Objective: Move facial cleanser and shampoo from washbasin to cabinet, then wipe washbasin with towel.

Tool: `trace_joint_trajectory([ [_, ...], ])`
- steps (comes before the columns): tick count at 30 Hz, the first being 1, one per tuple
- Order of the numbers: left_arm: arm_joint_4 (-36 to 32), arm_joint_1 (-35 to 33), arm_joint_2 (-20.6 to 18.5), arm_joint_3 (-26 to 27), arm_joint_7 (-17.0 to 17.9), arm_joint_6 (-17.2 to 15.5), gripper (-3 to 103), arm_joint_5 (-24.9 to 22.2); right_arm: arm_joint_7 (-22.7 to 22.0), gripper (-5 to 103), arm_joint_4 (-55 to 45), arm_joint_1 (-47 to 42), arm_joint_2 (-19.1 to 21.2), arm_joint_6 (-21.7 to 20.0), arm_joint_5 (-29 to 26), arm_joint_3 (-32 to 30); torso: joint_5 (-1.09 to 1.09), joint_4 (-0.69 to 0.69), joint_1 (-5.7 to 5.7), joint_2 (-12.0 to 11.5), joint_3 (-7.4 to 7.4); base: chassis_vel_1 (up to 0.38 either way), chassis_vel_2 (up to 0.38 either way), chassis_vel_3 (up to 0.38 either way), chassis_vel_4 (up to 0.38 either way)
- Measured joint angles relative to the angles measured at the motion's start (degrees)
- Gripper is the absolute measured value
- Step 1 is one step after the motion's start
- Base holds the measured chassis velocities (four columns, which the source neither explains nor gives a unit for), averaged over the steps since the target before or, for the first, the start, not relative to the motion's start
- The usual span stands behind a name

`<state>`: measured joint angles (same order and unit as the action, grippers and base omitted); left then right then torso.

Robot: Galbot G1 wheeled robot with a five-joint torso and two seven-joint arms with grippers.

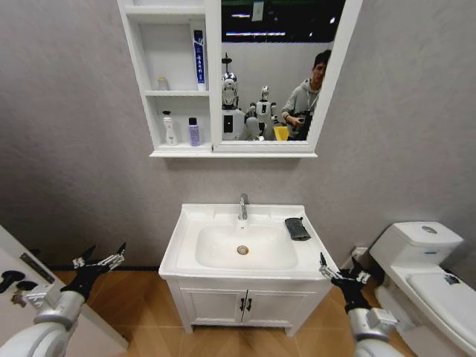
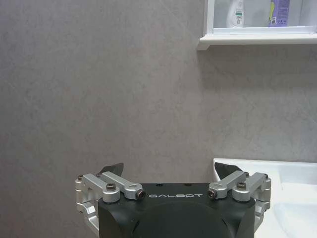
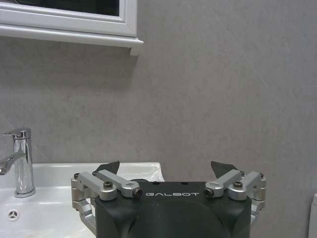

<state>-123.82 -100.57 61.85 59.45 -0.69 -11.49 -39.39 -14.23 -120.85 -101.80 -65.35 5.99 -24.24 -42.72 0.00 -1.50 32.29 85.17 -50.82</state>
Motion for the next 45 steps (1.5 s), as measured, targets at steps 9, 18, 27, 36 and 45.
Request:
trace_joint_trajectory([
  [9, 0.0, 0.0, 0.0, 0.0, 0.0, 0.0, 100, 0.0, -0.1, 100, 0.3, 2.1, 1.9, -3.0, 1.8, 1.9, 0.0, -0.02, 0.0, 0.0, 0.0, 0.0, 0.0, 0.0, 0.0],
  [18, 0.0, 0.0, 0.0, -0.1, 0.1, 0.0, 100, 0.0, -1.5, 100, 0.8, 3.4, 6.1, -6.6, -0.9, 2.2, 0.0, -0.01, 0.0, 0.0, 0.0, 0.0, 0.0, 0.0, 0.0],
  [27, 0.0, 0.0, 0.0, -0.1, 0.1, 0.0, 100, 0.0, 1.0, 100, 1.0, 3.0, 5.4, -2.5, -0.4, 1.9, 0.0, -0.01, 0.0, 0.0, 0.0, 0.0, 0.0, 0.0, 0.0],
  [36, 0.0, 0.0, 0.0, -0.1, 0.1, 0.0, 100, 0.0, 0.5, 100, 1.2, 3.8, 5.6, -1.5, -0.5, 2.1, 0.0, -0.01, 0.0, 0.0, 0.0, 0.0, 0.0, 0.0, 0.0],
  [45, 0.0, 0.0, -0.1, -0.1, 0.1, 0.0, 100, 0.0, 0.4, 100, 1.0, 3.7, 5.6, -0.6, -0.4, 2.5, 0.0, -0.01, 0.0, 0.0, 0.0, 0.0, 0.0, 0.0, 0.0],
])
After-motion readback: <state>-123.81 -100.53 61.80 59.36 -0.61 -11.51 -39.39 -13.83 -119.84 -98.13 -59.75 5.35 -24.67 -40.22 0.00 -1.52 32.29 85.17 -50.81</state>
